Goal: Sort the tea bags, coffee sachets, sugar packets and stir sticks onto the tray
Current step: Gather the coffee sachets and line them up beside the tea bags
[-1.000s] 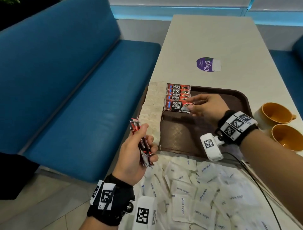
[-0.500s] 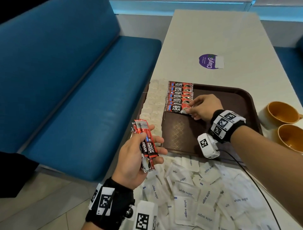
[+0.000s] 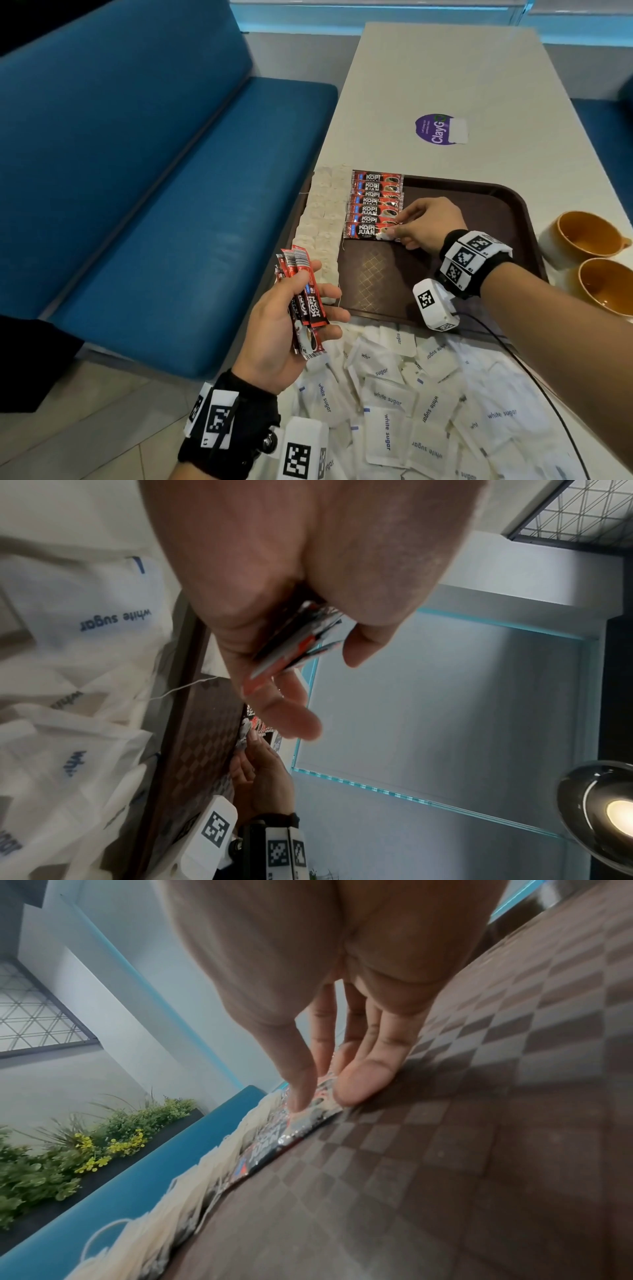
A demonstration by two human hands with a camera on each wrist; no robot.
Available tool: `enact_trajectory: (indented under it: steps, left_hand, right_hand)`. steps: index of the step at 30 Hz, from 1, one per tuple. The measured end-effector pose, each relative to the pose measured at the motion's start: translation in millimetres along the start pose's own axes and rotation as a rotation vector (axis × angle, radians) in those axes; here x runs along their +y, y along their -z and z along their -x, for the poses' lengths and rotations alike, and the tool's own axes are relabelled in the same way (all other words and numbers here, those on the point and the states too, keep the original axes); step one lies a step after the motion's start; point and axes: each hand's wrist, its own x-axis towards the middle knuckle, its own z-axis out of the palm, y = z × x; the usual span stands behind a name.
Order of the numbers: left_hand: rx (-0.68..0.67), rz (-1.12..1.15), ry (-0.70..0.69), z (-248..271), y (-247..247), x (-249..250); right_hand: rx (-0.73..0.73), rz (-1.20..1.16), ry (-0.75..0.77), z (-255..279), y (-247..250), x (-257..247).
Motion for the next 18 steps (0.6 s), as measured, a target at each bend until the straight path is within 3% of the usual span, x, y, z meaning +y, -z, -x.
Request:
enact_trajectory:
  steps: [7,13,18]
  left_hand:
    - [-0.025,-0.106,-0.038,8,-8,2]
    - [-0.113,-0.179,-0.016,21,-25,0]
    - [-0.133,-0.294,-0.038,30,-36,-3]
  right_hand:
    - [0.061,-0.055,0.094,29,9,-10]
    - [-0.154,-0.254,0.336,102,18,-34]
    - [-0.352,-0.323,0.373,146,22,-37]
